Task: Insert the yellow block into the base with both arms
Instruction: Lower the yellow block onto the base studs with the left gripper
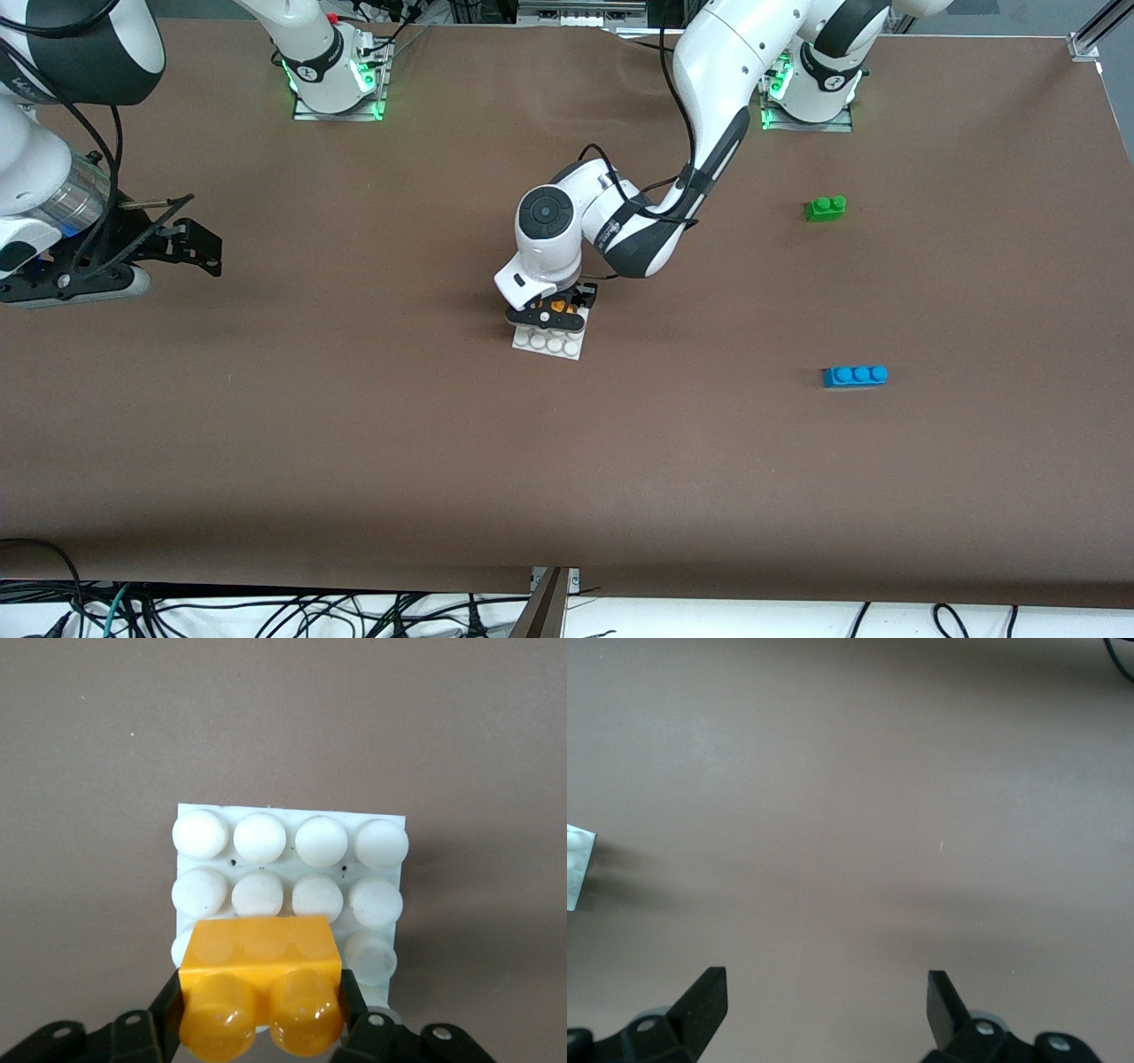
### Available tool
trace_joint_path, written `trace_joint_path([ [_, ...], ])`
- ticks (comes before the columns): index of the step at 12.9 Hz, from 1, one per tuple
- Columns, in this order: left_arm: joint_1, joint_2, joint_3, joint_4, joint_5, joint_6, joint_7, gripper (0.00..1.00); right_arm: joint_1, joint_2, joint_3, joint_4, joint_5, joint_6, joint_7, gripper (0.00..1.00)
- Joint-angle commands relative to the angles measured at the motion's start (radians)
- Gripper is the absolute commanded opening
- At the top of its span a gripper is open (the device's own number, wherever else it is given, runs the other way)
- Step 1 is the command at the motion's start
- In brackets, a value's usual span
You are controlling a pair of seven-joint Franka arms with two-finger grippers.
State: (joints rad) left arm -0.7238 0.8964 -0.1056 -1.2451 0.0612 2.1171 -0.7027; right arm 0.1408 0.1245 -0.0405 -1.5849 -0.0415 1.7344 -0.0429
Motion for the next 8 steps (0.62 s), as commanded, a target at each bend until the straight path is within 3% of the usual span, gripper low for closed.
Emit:
trace_joint_path([
  [1, -0.009, 0.022, 0.007, 0.039, 0.022, -0.012, 0.037, 0.02, -0.039, -0.054, 0.021, -0.027, -0.003, -0.01, -0.005, 1.0],
  [8, -0.011, 0.027, -0.002, 0.038, 0.011, -0.016, 0.063, 0.02, -0.044, -0.046, 0.011, 0.0, -0.008, -0.035, -0.017, 1.0],
])
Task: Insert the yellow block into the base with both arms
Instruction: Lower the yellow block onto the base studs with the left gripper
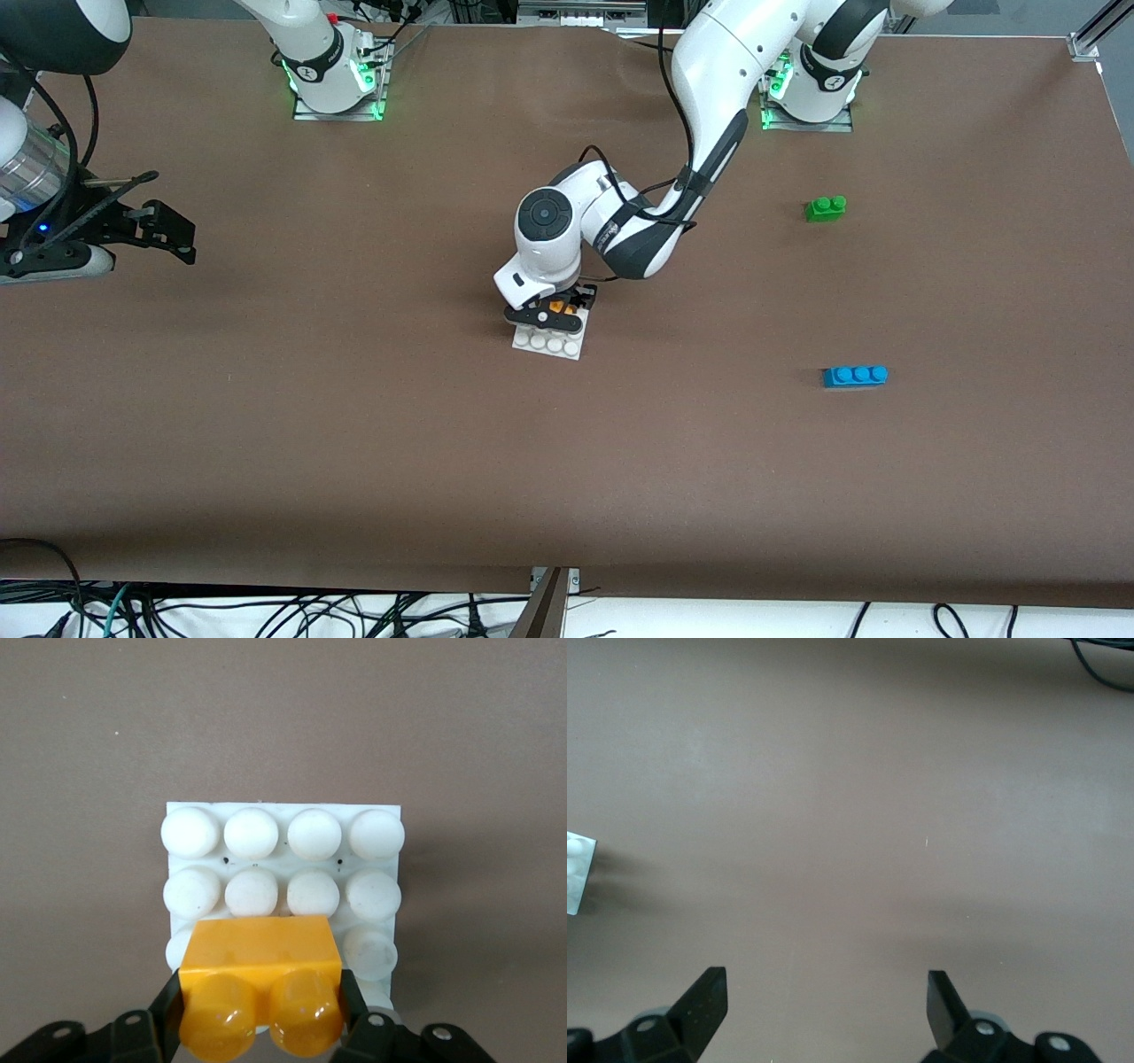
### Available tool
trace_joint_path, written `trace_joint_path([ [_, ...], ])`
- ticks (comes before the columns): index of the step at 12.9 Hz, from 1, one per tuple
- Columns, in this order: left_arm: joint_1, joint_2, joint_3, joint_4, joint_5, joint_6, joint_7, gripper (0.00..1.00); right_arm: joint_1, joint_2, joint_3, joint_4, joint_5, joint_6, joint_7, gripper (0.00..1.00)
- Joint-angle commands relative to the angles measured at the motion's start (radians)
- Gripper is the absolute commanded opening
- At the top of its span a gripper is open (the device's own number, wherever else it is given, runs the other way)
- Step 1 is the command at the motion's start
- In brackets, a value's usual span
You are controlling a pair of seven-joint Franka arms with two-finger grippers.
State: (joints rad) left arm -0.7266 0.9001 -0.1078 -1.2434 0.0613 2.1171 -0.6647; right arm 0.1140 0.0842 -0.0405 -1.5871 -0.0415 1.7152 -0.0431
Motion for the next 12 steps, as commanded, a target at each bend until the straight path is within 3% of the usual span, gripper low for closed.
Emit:
trace_joint_path([
  [1, -0.008, 0.022, -0.006, 0.036, 0.011, -0.016, 0.027, 0.02, -0.017, -0.001, 0.013, 0.009, -0.008, -0.016, -0.017, 1.0],
  [8, -0.005, 0.033, -0.012, 0.038, -0.035, -0.034, 0.057, 0.02, -0.014, 0.002, 0.013, 0.01, -0.008, -0.014, -0.017, 1.0],
  [9, -0.004, 0.034, -0.012, 0.038, -0.037, -0.034, 0.057, 0.07, -0.017, 0.002, 0.013, 0.01, -0.008, -0.016, -0.017, 1.0],
  [10, -0.001, 0.034, -0.012, 0.041, -0.043, -0.032, 0.057, 0.2, -0.017, 0.002, 0.013, 0.01, -0.008, -0.014, -0.017, 1.0],
  [11, 0.004, 0.034, -0.012, 0.041, -0.061, -0.032, 0.057, 0.38, -0.017, 0.002, 0.013, 0.01, -0.008, -0.014, -0.017, 1.0],
  [12, 0.007, 0.033, -0.012, 0.041, -0.064, -0.032, 0.059, 0.69, -0.017, 0.002, 0.013, 0.01, -0.008, -0.014, -0.017, 1.0],
])
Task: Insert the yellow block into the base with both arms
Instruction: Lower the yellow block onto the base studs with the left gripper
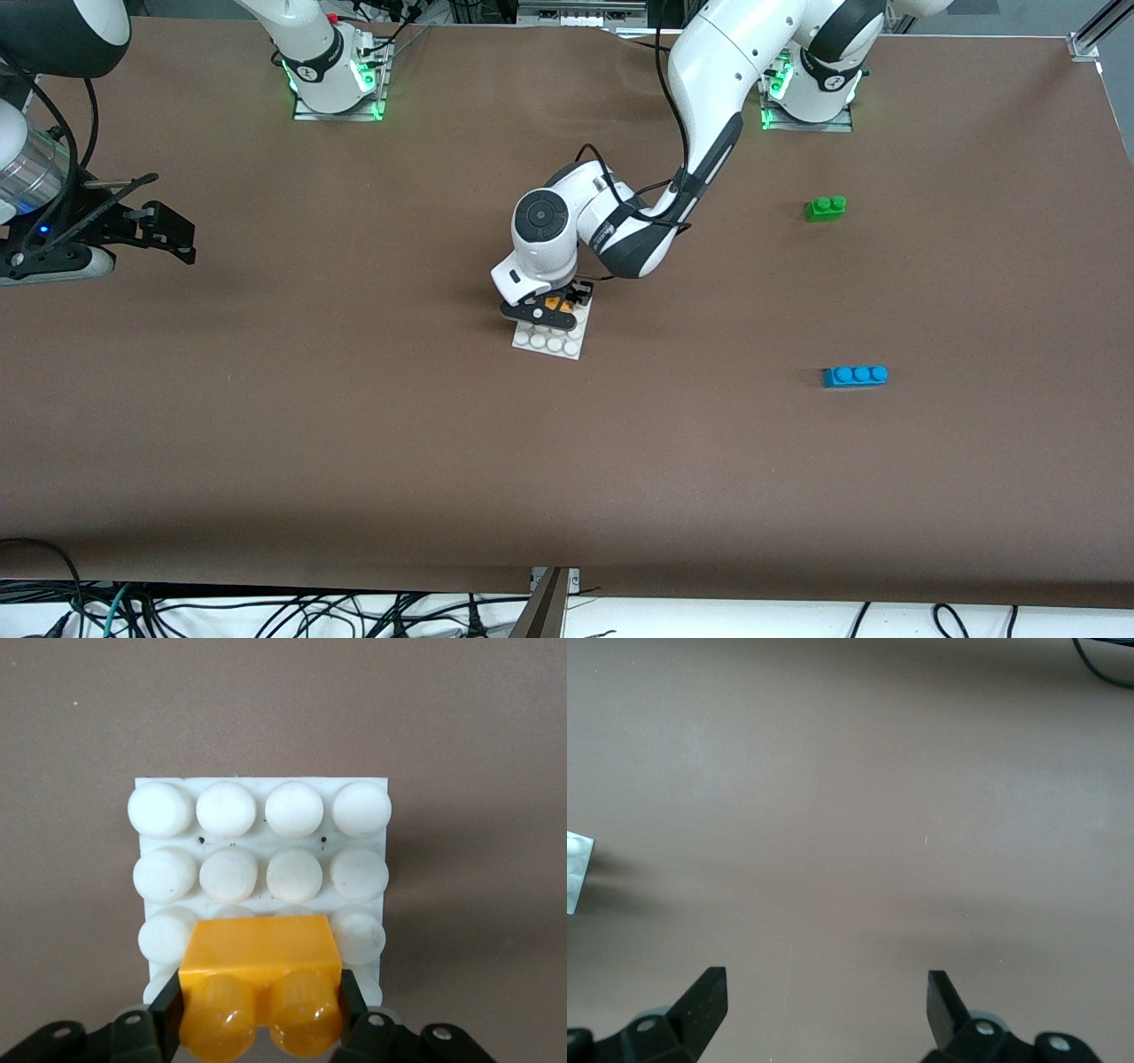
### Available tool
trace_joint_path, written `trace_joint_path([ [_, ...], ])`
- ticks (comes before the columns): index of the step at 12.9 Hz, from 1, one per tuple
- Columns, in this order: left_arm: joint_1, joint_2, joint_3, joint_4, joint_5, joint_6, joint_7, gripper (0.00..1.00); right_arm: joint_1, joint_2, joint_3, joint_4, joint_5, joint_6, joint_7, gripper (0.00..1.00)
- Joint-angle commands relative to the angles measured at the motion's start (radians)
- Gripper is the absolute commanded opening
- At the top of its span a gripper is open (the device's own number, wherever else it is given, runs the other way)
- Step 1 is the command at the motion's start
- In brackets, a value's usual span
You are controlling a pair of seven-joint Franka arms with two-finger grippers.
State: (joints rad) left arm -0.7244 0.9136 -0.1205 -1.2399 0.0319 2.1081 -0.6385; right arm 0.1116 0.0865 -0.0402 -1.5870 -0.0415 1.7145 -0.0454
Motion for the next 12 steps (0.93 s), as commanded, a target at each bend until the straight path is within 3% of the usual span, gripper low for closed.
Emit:
trace_joint_path([
  [1, 0.014, 0.016, 0.001, 0.037, -0.038, -0.023, 0.031, 1.0, -0.015, -0.001, 0.013, 0.01, -0.008, -0.013, -0.014, 1.0],
  [12, 0.059, -0.054, 0.001, 0.074, -0.107, -0.103, 0.02, 1.0, -0.015, -0.001, 0.013, 0.01, -0.006, -0.013, -0.014, 1.0],
])
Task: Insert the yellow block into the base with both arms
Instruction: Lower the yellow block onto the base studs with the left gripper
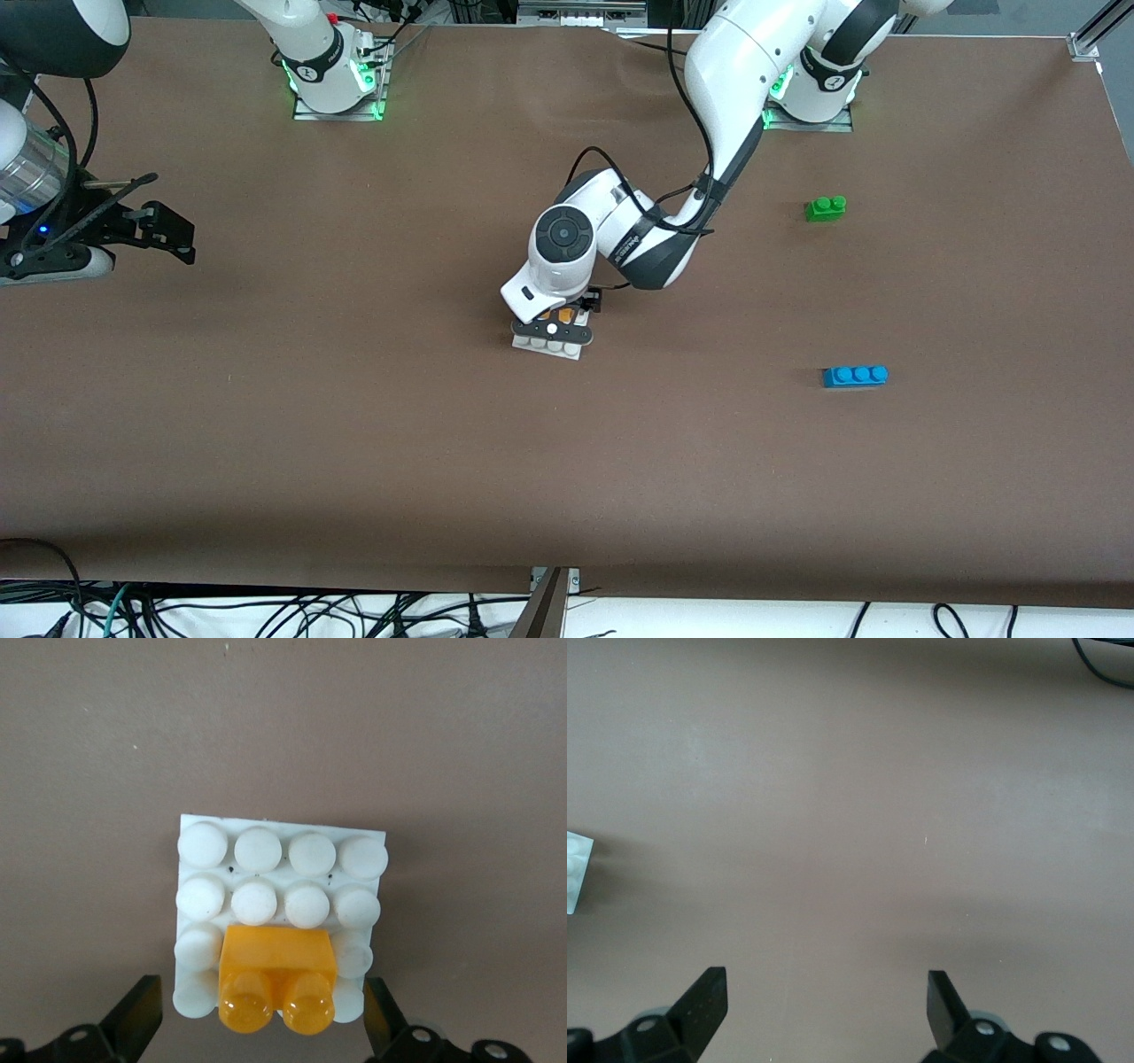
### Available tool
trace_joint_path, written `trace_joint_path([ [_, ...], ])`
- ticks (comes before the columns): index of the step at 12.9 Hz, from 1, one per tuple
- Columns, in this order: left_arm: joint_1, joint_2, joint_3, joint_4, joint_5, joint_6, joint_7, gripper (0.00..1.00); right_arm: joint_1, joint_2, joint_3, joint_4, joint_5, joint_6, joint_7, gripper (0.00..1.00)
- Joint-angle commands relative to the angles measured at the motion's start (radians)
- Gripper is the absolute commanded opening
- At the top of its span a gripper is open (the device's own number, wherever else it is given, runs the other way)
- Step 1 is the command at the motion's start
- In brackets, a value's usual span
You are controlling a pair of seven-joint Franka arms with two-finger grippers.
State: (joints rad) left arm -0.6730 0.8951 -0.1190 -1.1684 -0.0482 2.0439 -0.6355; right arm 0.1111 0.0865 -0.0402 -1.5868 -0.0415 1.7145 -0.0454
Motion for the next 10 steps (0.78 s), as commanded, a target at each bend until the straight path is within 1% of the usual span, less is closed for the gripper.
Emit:
trace_joint_path([
  [1, 0.007, -0.05, 0.001, 0.003, -0.025, -0.044, 0.014, 1.0, -0.014, -0.001, 0.013, 0.01, -0.006, -0.013, -0.014, 1.0],
  [4, 0.009, -0.071, 0.004, -0.004, -0.021, -0.05, 0.013, 1.0, -0.014, -0.001, 0.013, 0.01, -0.006, -0.013, -0.016, 1.0],
  [9, 0.039, -0.211, 0.013, -0.036, -0.019, -0.169, 0.007, 1.0, -0.016, -0.001, 0.011, 0.011, -0.006, -0.013, -0.016, 1.0],
  [10, 0.049, -0.231, 0.016, -0.045, -0.013, -0.194, -0.028, 1.0, -0.016, -0.001, 0.013, 0.011, -0.005, -0.013, -0.016, 1.0],
])
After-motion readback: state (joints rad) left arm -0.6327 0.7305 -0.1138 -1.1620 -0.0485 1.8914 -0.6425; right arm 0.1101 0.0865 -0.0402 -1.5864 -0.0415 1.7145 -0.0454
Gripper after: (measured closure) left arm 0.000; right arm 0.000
